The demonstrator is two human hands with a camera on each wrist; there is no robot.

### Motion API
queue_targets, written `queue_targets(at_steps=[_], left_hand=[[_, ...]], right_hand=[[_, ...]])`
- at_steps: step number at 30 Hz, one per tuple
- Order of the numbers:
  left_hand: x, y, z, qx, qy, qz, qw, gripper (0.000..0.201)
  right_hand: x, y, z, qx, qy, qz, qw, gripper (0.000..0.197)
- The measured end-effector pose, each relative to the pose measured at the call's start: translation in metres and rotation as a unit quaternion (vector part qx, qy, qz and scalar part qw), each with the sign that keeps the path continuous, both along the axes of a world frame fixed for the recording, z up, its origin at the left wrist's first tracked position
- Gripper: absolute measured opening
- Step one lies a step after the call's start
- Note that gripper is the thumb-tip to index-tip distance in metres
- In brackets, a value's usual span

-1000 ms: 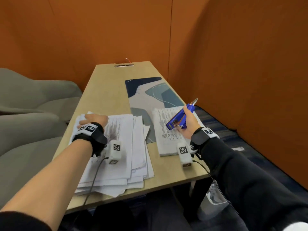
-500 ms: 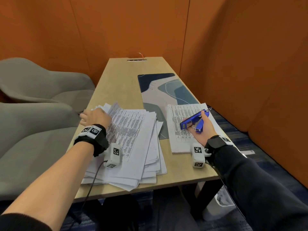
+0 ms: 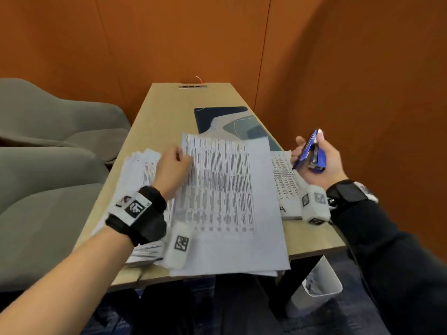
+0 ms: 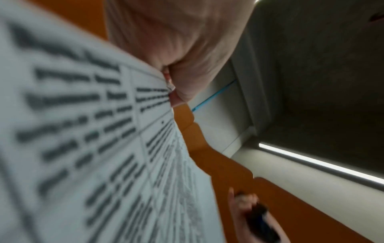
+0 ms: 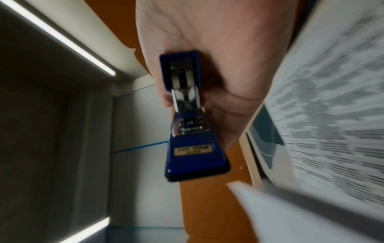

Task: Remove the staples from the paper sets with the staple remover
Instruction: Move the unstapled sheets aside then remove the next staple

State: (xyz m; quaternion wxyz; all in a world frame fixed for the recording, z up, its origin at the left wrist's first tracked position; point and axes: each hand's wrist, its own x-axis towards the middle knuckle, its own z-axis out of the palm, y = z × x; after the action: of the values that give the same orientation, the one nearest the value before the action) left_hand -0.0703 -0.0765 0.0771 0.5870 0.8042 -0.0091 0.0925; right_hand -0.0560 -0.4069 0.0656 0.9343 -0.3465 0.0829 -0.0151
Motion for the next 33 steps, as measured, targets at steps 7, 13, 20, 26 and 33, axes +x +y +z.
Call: queue_targets(at_steps=[7, 13, 20, 26, 33], left_hand=[[-0.001, -0.028, -0.055, 0.219, 0.115, -0.023, 0.969, 0.012], [0.037, -0.029, -0.030, 0.020, 0.226, -0.101, 0.969, 0.071], [0.042, -0.041, -0.038, -0.182, 0.346, -0.234, 0.890, 0.036], [0.045, -0.044, -0.056, -0.175, 0.351, -0.174, 0.904, 0.043], [0.047, -0.047, -0.062, -0.135, 0.318, -0.145, 0.927, 0.034]], right_hand=[[-0.026, 0.012, 0.014, -0.369, -0.007, 0.148, 0.918, 0.035], [-0.027, 0.054, -0.021, -0.715, -0.030, 0.285, 0.638, 0.050], [-0.023, 0.080, -0.016, -0.776, -0.034, 0.331, 0.535, 0.051], [-0.028, 0.080, -0.012, -0.808, -0.029, 0.331, 0.487, 0.048], [-0.024, 0.088, -0.015, -0.836, -0.038, 0.332, 0.434, 0.048]])
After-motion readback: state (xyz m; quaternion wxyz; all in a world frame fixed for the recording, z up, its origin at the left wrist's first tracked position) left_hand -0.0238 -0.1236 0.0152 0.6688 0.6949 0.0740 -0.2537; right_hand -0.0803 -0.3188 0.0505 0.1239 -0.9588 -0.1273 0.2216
